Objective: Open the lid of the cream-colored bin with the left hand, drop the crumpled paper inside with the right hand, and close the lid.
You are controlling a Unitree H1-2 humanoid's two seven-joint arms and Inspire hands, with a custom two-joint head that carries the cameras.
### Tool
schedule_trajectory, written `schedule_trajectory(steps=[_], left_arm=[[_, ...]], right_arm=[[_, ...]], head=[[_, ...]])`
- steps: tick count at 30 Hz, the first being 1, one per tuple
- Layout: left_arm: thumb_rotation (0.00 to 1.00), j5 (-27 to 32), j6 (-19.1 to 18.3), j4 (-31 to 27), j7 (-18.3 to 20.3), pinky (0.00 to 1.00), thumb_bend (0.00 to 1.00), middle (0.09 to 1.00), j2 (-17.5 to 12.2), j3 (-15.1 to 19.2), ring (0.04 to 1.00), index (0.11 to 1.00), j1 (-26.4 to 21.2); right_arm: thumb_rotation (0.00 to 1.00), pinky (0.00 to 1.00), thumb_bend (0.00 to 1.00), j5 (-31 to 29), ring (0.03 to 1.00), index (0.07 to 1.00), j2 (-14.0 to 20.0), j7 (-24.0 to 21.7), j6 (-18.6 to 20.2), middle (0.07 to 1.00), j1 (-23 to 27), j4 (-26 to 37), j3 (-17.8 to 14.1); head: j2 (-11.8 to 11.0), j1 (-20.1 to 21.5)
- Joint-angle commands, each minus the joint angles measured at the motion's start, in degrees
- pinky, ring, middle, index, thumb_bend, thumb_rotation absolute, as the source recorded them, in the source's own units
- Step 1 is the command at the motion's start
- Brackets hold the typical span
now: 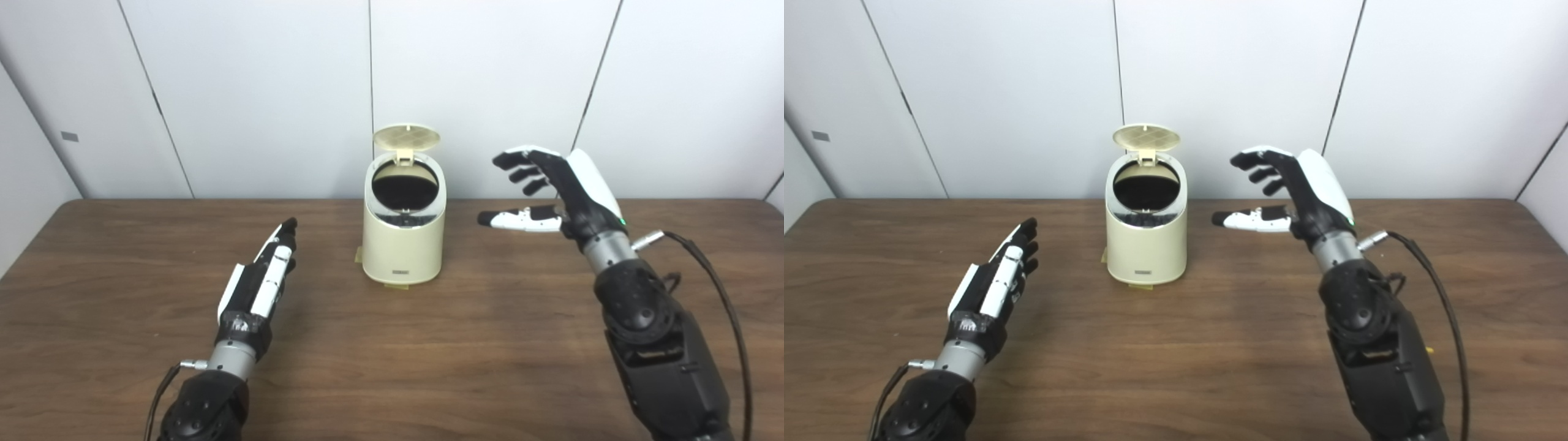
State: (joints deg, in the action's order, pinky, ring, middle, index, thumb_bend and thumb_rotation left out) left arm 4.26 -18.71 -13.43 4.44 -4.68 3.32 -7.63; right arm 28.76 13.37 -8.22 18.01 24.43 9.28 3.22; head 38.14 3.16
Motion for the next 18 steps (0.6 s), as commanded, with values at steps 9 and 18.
schedule_trajectory(steps=[9,18], left_arm=[[0.87,0.47,1.78,3.09,-0.48,0.98,0.49,0.997,-0.57,1.07,0.988,0.983,-6.97],[0.86,0.59,1.0,8.5,0.69,0.99,0.55,0.993,-3.16,1.21,0.998,0.979,-12.91]], right_arm=[[0.58,0.69,0.54,-19.52,0.759,0.772,-5.74,0.88,1.94,0.792,-4.33,1.75,-9.4],[0.92,0.91,0.47,-27.07,0.942,0.91,-11.22,3.65,2.09,0.93,-9.74,-0.1,-10.93]], head=[[-0.33,-0.38],[-1.88,0.18]])
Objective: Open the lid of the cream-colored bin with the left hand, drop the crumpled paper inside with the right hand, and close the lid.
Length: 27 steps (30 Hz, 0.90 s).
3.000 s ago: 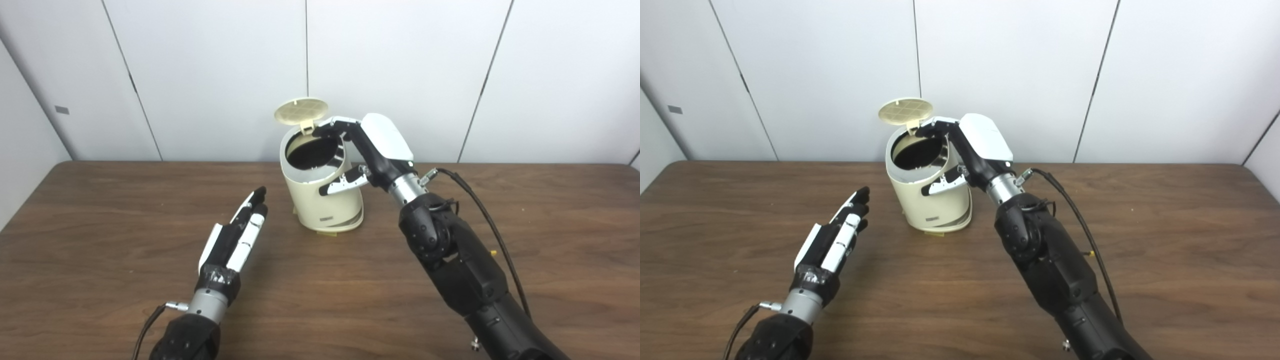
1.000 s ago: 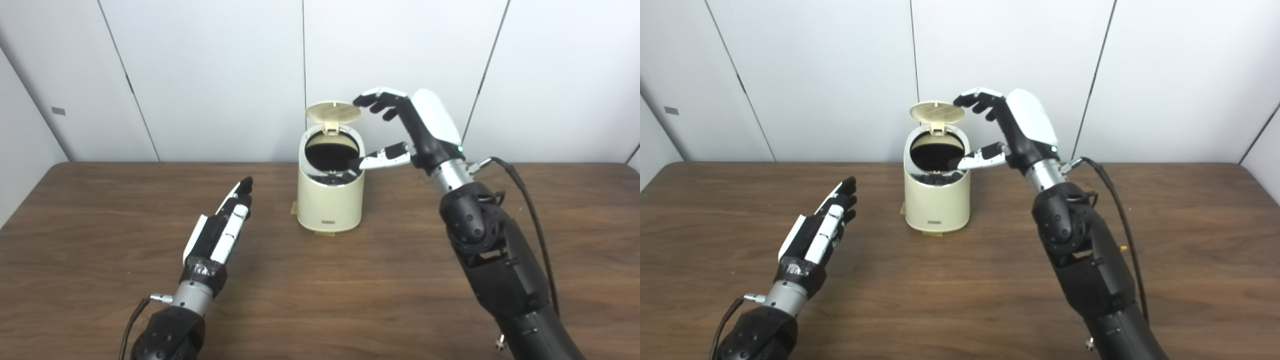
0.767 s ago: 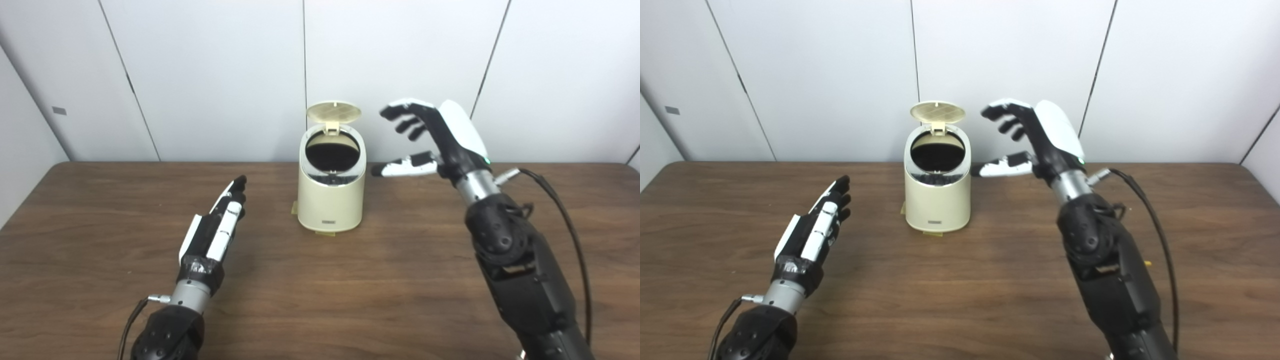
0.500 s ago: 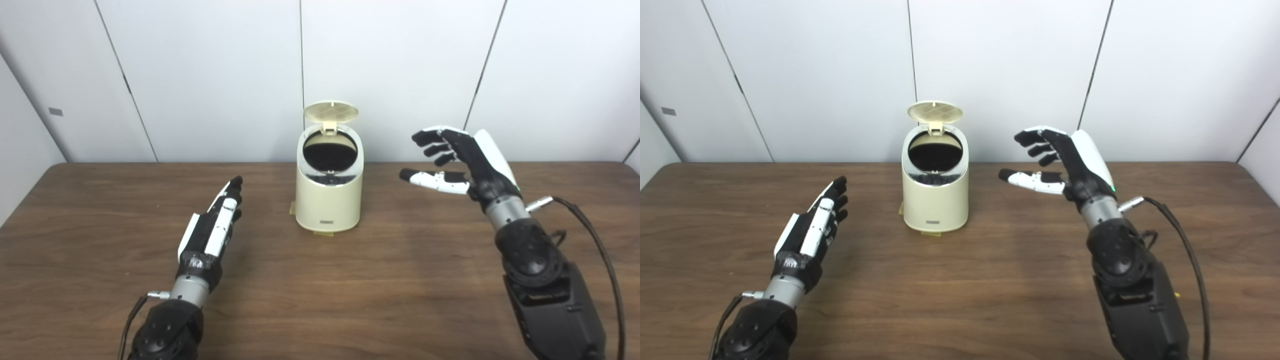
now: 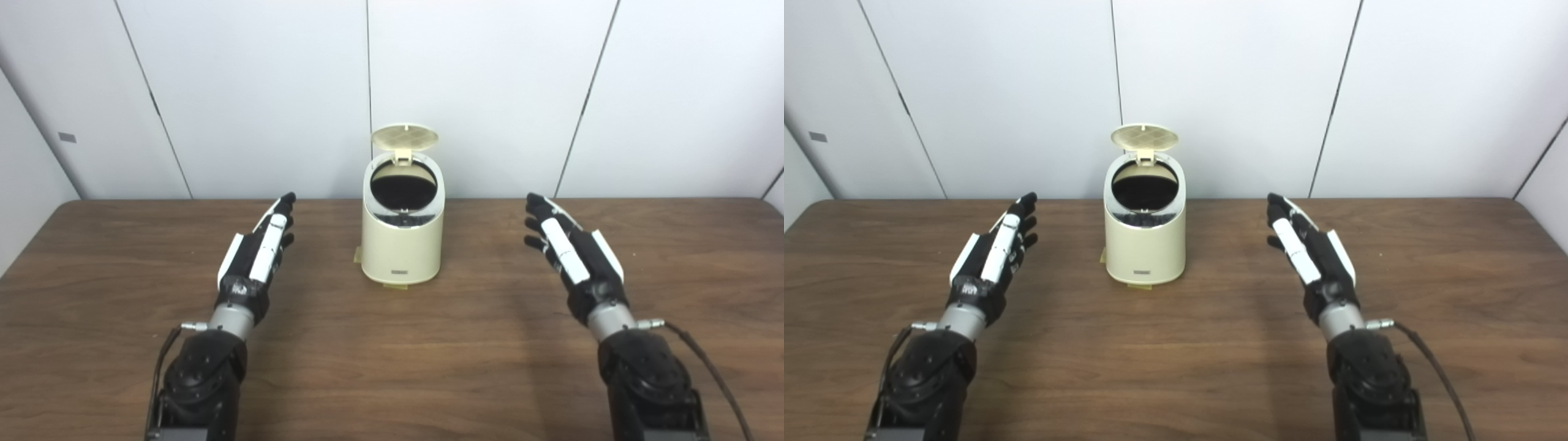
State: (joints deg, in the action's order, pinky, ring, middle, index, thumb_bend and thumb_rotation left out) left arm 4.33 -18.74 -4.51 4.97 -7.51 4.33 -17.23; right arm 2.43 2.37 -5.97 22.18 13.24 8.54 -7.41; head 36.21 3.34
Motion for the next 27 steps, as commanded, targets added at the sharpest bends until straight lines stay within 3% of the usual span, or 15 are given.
schedule_trajectory(steps=[1,4,10,16,20,27], left_arm=[[0.86,0.8,0.8,0.23,0.18,0.99,0.56,0.991,-0.48,0.36,0.997,0.978,-4.13],[0.82,1.79,0.44,2.04,0.3,0.99,0.58,0.988,-0.69,1.12,0.998,0.963,-6.49],[0.82,0.81,-0.37,3.81,0.15,0.99,0.56,0.982,-1.82,0.84,0.991,0.94,-11.27],[0.81,0.65,-1.07,5.83,-0.03,0.99,0.55,0.963,-2.62,0.69,0.977,0.902,-16.54],[0.81,0.77,-1.08,7.25,0.93,1.0,0.55,0.962,-3.08,0.15,0.98,0.894,-19.64],[0.82,-0.31,-1.29,7.84,1.1,0.99,0.53,0.948,-3.23,-1.07,0.972,0.884,-21.85]], right_arm=[[0.92,0.91,0.48,-0.9,0.941,0.908,-0.63,1.81,-2.43,0.93,0.92,0.37,-0.2],[0.97,0.9,0.52,-0.89,0.946,0.91,-1.3,2.86,-3.66,0.942,-0.58,-0.36,0.64],[1.0,0.88,0.56,3.55,0.932,0.925,-0.22,4.68,-5.01,0.94,-3.73,-0.12,4.63],[1.0,0.88,0.55,3.92,0.925,0.914,-0.57,5.64,-5.82,0.918,-5.85,0.16,5.41],[1.0,0.86,0.53,4.53,0.923,0.917,0.46,5.55,-8.53,0.92,-6.58,-1.1,6.66],[1.0,0.84,0.53,4.63,0.943,0.928,0.97,5.94,-11.07,0.924,-7.4,-2.92,7.23]], head=[[0.01,0.13],[-0.51,0.53],[-2.85,0.57],[-4.65,1.54],[-5.75,1.53],[-6.81,1.35]])
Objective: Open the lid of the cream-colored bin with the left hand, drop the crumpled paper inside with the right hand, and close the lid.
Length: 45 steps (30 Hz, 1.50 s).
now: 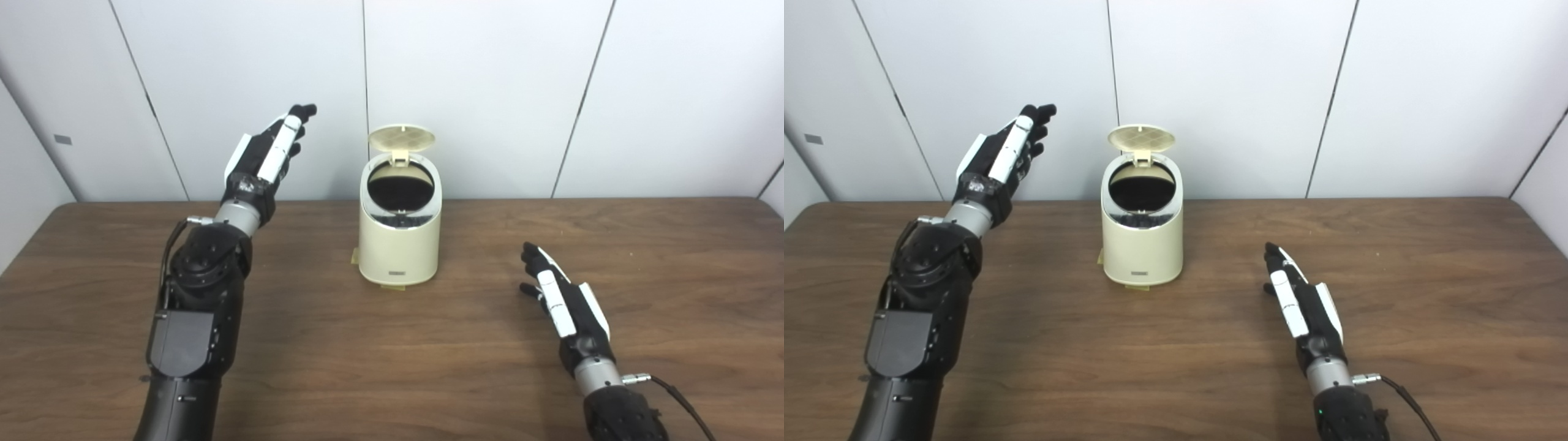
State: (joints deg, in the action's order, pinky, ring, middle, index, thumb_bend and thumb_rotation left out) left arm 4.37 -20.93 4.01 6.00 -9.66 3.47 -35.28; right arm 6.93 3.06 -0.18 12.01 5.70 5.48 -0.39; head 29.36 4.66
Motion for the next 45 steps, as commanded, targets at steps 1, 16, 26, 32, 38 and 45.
schedule_trajectory(steps=[1,16,26,32,38,45], left_arm=[[0.83,-0.58,0.82,-0.62,0.09,0.99,0.53,0.944,-1.11,-0.37,0.969,0.88,-3.97],[0.95,-10.76,7.57,1.15,3.48,0.98,0.47,0.892,-4.49,-10.16,0.96,0.796,-6.92],[0.99,-17.27,8.58,1.18,3.94,0.95,0.46,0.837,-4.64,-13.93,0.934,0.758,-8.82],[1.0,-24.53,8.41,-1.34,4.54,0.91,0.47,0.878,-6.6,-17.5,0.935,0.736,-8.82],[1.0,-33.99,14.05,-2.17,3.29,0.82,0.52,0.902,-9.3,-20.93,0.933,0.691,-8.53],[1.0,-40.95,18.65,-0.91,3.04,0.82,0.55,0.89,-10.54,-22.61,0.918,0.697,-8.7]], right_arm=[[1.0,0.84,0.53,0.27,0.942,0.931,0.32,0.25,-1.08,0.923,0.04,0.01,0.25],[1.0,0.87,0.53,1.32,0.939,0.96,0.59,0.69,-2.57,0.936,-0.85,-1.59,0.86],[1.0,0.85,0.54,2.63,0.949,0.96,0.56,1.59,-3.15,0.924,-0.65,-2.4,1.37],[1.0,0.85,0.54,3.77,0.946,0.963,0.95,2.07,-3.14,0.922,-0.72,-2.82,1.91],[1.0,0.84,0.54,7.01,0.925,0.965,1.62,3.12,-3.22,0.919,-0.78,-3.21,3.26],[1.0,0.9,0.53,9.53,0.92,0.969,1.69,3.7,-2.04,0.914,-0.86,-2.1,3.77]], head=[[0.05,0.03],[0.01,0.1],[0.28,0.49],[0.42,0.61],[1.01,0.69],[1.61,1.01]])
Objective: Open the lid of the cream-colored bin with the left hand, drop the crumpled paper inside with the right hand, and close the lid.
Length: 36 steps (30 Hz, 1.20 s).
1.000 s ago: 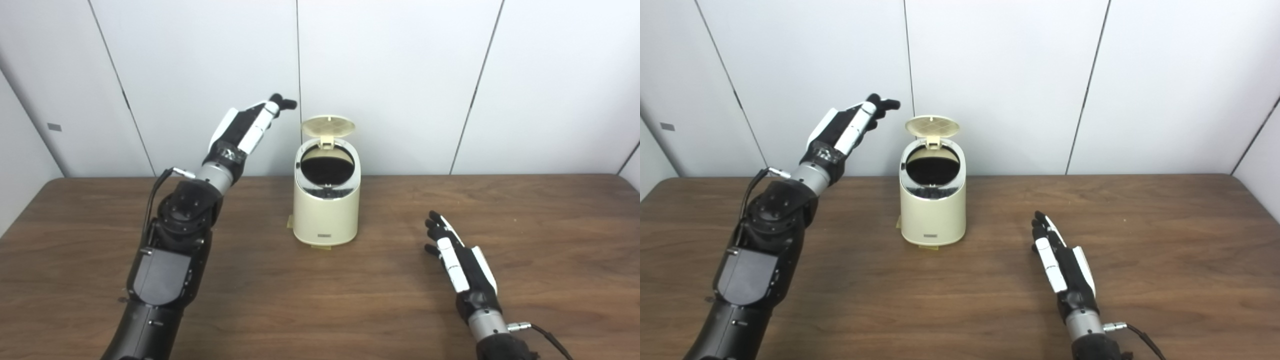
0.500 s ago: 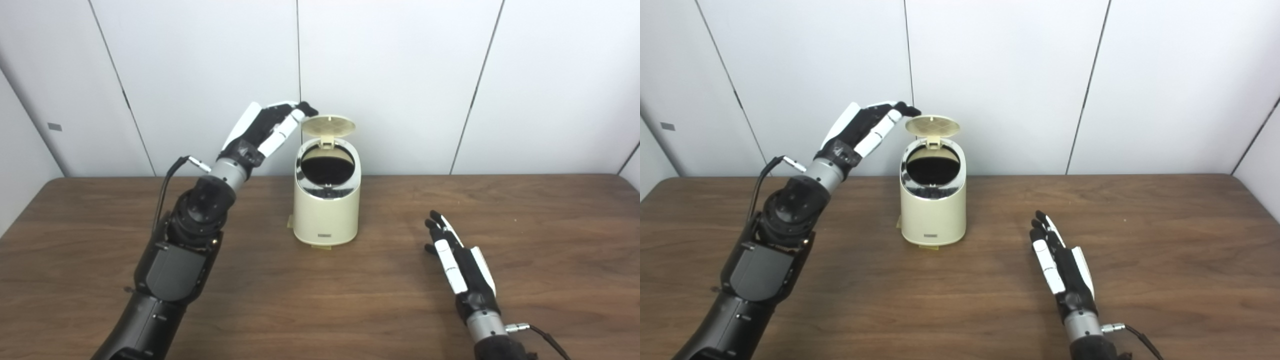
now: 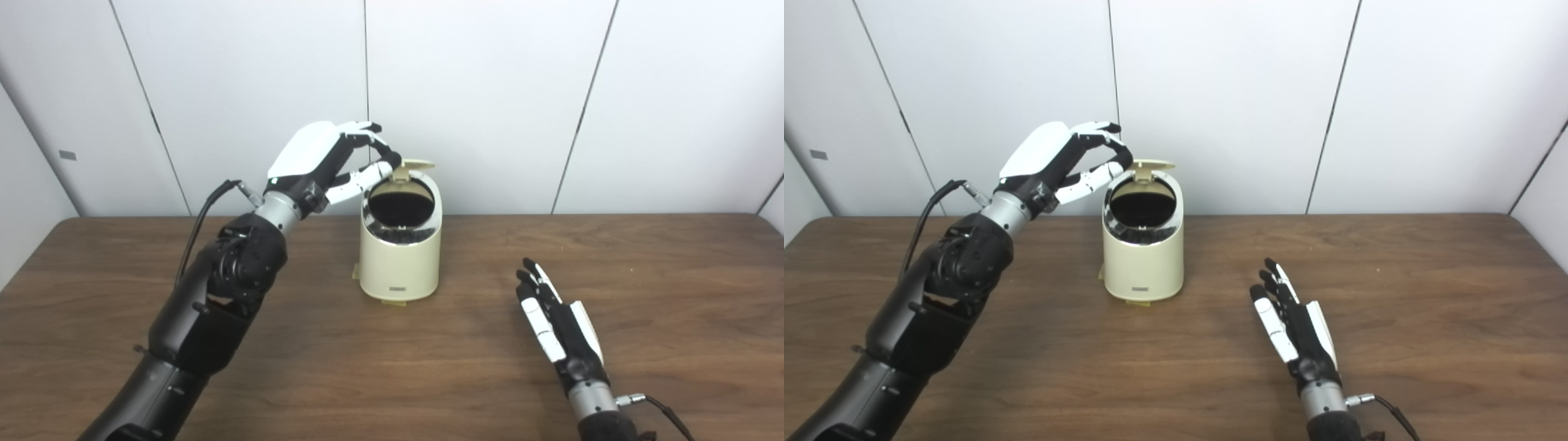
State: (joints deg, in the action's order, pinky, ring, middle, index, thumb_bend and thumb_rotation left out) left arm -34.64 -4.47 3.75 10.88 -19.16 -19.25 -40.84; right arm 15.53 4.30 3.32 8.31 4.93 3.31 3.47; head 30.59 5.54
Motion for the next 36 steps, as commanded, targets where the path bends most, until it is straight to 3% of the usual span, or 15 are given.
schedule_trajectory(steps=[1,5,8,12,22,31,36], left_arm=[[1.0,-3.07,2.64,-0.58,-1.79,0.82,0.55,0.887,-1.23,-0.17,0.919,0.695,-3.15],[1.0,-7.87,3.69,-1.42,-0.96,0.83,0.55,0.889,-2.07,-1.27,0.934,0.692,-3.0],[1.0,-11.12,4.62,-1.9,0.15,0.83,0.55,0.894,-2.77,-2.42,0.934,0.695,-2.74],[1.0,-15.03,5.45,-1.5,2.02,0.92,0.54,0.909,-3.18,-4.48,0.972,0.741,-2.63],[1.0,-18.61,6.93,0.21,2.76,0.9,0.53,0.912,-2.13,-6.24,0.967,0.748,-1.64],[0.98,-19.64,5.98,0.04,6.86,0.94,0.53,0.951,-2.08,-7.58,0.993,0.814,-0.43],[0.97,-20.06,5.55,-1.1,7.8,0.95,0.53,0.952,-1.72,-7.57,0.996,0.81,0.75]], right_arm=[[1.0,0.9,0.53,1.23,0.917,0.969,0.53,0.23,1.64,0.913,-0.12,0.18,-0.05],[1.0,0.93,0.53,1.8,0.92,0.977,0.72,0.04,1.99,0.913,-0.23,0.85,-0.17],[1.0,0.84,0.53,-0.56,0.922,0.979,0.17,-1.46,4.09,0.916,-0.43,3.09,-0.92],[1.0,0.78,0.54,-3.26,0.915,0.971,-0.73,-2.29,6.38,0.91,-0.3,5.67,-1.96],[1.0,0.8,0.55,-4.42,0.914,0.976,-0.4,-2.49,9.54,0.905,0.08,7.97,-2.09],[1.0,0.88,0.55,0.73,0.918,0.973,1.17,-1.91,11.94,0.903,-0.79,10.66,-0.24],[1.0,0.87,0.55,1.1,0.922,0.976,1.61,-2.33,12.59,0.908,-1.14,11.33,-0.34]], head=[[0.38,0.13],[1.05,0.02],[1.36,0.19],[1.6,0.35],[2.5,0.48],[3.65,0.66],[4.42,0.32]])
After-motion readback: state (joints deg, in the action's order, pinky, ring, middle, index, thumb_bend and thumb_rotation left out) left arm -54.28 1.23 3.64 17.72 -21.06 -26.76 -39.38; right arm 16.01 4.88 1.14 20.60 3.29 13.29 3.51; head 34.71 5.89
